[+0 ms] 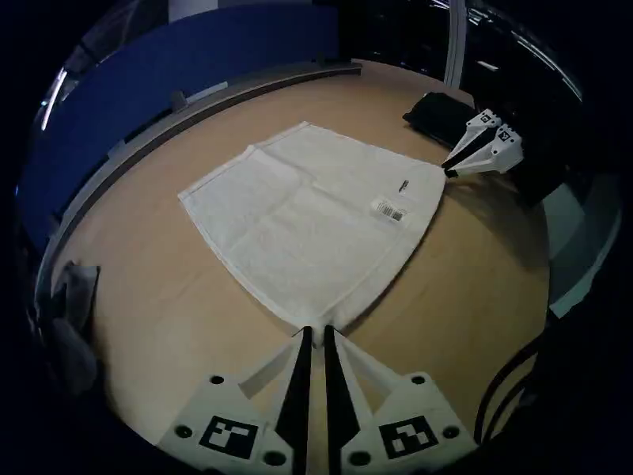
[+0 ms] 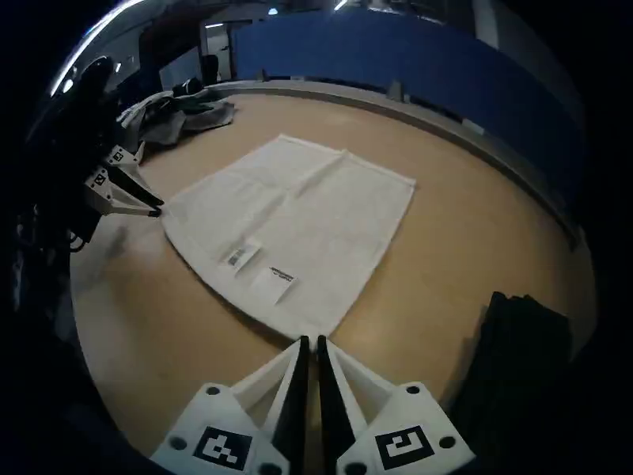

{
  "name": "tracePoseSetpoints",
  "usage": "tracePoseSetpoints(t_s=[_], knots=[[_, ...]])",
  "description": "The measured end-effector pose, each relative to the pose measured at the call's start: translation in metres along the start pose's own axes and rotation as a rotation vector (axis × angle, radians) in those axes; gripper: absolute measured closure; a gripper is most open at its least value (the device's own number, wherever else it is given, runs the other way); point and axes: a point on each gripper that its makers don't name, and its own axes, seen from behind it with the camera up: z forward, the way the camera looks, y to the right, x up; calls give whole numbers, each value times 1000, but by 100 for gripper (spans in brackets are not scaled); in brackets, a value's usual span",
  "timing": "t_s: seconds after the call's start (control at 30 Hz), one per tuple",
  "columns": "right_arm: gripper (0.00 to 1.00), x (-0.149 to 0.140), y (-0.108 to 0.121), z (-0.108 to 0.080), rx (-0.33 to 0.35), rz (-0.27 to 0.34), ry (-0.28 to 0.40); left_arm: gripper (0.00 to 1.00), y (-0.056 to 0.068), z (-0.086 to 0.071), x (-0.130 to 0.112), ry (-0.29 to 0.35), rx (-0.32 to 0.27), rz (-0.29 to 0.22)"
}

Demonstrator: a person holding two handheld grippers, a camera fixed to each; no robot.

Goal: Fold towel

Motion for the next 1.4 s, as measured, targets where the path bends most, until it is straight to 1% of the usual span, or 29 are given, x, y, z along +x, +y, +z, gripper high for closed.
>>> tracePoseSetpoints(t_s=[0.2,0.43,0.77,0.9,1.07,1.2,1.4], knots=[[93,10,1,-8,-6,1,21,89,1,-8,5,10,9,-17],[93,20,2,-20,-16,5,45,89,0,-19,18,33,24,-41],[93,46,2,-51,-26,10,102,89,-2,-43,41,71,51,-84],[93,57,3,-64,-30,13,125,89,1,-54,50,83,54,-100],[93,68,4,-79,-33,14,146,89,3,-66,58,90,60,-105],[93,72,3,-88,-34,16,154,89,6,-74,62,93,61,-111],[93,72,0,-95,-29,26,158,89,8,-82,63,95,60,-116]])
